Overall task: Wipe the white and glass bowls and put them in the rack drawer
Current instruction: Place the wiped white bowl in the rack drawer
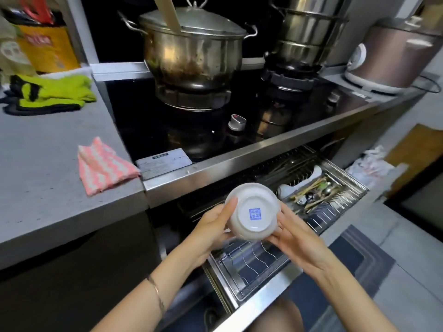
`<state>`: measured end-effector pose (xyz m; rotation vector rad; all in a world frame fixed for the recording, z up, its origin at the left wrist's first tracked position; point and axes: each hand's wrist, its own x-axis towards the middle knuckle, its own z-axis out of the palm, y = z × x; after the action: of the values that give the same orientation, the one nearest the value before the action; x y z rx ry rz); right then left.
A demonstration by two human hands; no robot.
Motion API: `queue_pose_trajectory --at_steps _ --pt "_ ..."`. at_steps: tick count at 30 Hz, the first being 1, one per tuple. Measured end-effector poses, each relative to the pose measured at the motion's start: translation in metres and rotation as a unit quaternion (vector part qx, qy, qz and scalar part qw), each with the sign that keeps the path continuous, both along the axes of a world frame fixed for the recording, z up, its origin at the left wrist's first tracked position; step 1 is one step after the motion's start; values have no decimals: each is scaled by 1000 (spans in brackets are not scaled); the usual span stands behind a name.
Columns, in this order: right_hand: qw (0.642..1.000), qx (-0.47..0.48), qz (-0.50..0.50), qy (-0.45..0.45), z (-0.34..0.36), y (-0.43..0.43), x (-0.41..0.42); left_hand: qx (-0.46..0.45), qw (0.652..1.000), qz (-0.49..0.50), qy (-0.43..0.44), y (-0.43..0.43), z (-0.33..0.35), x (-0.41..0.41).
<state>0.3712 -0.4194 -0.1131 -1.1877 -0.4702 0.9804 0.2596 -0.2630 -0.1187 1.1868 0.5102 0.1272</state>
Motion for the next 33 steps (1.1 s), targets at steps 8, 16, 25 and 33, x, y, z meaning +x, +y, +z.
queue_pose_trajectory --at_steps 8,16,25,33 --pt "973 -197 -92 -74 -53 1 92 542 818 -113 156 17 -92 41" --pt "922 -337 -133 -135 -104 52 160 677 685 -210 168 19 -146 85" --pt "931 -344 -55 -113 -146 83 180 661 659 -272 234 20 -172 110" --pt "944 -326 4 -51 -157 96 176 674 662 -257 203 29 -187 93"
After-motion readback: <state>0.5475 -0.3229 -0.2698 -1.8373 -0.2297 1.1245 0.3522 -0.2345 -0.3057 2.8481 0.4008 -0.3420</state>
